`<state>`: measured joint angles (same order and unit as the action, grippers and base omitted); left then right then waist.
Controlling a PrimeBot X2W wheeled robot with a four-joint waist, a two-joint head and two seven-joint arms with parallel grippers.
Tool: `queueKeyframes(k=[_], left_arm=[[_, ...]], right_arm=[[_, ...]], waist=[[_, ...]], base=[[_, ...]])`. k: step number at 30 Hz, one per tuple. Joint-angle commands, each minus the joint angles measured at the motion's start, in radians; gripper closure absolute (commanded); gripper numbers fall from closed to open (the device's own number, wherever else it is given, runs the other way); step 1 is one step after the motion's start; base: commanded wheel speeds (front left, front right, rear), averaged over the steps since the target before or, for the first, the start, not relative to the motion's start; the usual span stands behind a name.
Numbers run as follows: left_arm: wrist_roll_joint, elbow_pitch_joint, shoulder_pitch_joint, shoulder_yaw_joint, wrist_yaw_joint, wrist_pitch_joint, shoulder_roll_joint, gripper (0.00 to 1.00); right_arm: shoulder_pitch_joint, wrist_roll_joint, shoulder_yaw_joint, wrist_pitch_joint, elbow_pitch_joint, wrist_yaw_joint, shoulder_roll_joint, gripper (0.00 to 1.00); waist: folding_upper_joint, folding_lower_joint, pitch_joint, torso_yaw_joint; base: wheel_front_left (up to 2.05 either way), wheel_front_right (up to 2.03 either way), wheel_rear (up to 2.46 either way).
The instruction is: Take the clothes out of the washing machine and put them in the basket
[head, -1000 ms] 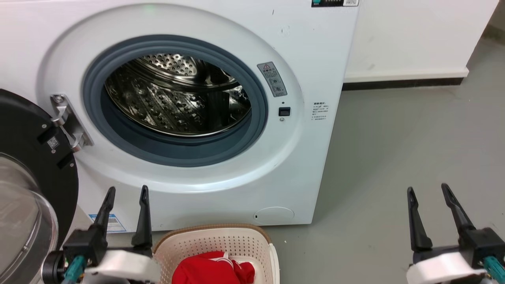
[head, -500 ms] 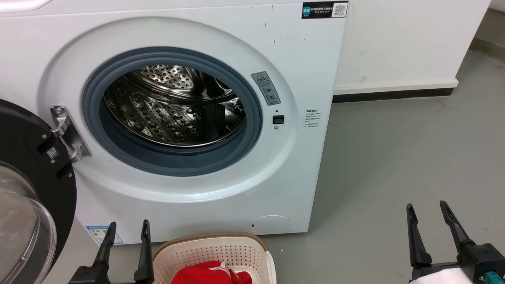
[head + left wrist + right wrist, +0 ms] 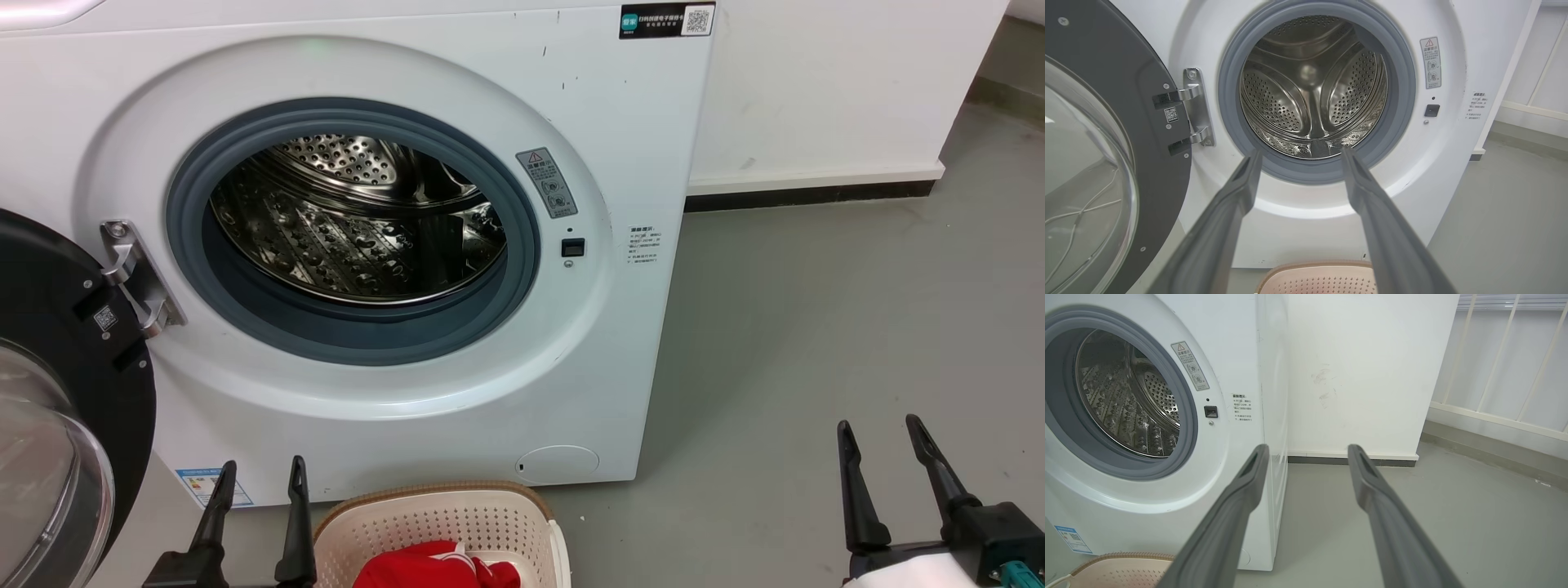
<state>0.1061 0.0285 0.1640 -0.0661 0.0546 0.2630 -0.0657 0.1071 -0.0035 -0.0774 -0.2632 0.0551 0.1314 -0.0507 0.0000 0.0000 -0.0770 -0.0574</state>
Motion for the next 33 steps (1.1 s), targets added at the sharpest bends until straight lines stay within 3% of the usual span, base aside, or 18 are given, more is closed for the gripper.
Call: queueKeyframes(k=[1, 25, 26, 30, 33], left_arm=[[-0.008, 0.001, -0.008, -0.002, 0.006, 0.003, 0.001, 0.00], [-0.031, -0.003, -0.005, -0.023, 0.011, 0.003, 0.014, 0.00], [-0.025, -0.002, -0.004, -0.021, 0.009, 0.000, 0.012, 1.00], [-0.020, 0.037, 0.006, -0.019, 0.009, -0.008, 0.016, 1.00], [0.041, 0.054, -0.015, -0.030, 0.012, -0.031, 0.016, 1.00]], right_arm=[[-0.008, 0.001, 0.002, -0.002, 0.001, -0.001, 0.001, 0.00], [-0.014, 0.006, 0.006, -0.002, 0.003, -0.001, 0.001, 0.00], [-0.004, 0.004, 0.005, 0.000, 0.003, 0.000, 0.000, 1.00], [0.009, 0.008, 0.005, 0.005, 0.038, 0.000, 0.001, 1.00], [-0.004, 0.076, 0.001, 0.023, 0.048, 0.000, 0.001, 1.00]], waist=[[0.0000, 0.0000, 0.000, 0.000], [0.0000, 0.0000, 0.006, -0.004], [0.0000, 0.0000, 0.006, -0.004], [0.0000, 0.0001, 0.006, -0.003], [0.0000, 0.0001, 0.008, -0.002]], base=[[0.00, 0.00, 0.00], [0.00, 0.00, 0.00], [0.00, 0.00, 0.00], [0.00, 0.00, 0.00], [0.00, 0.00, 0.00]])
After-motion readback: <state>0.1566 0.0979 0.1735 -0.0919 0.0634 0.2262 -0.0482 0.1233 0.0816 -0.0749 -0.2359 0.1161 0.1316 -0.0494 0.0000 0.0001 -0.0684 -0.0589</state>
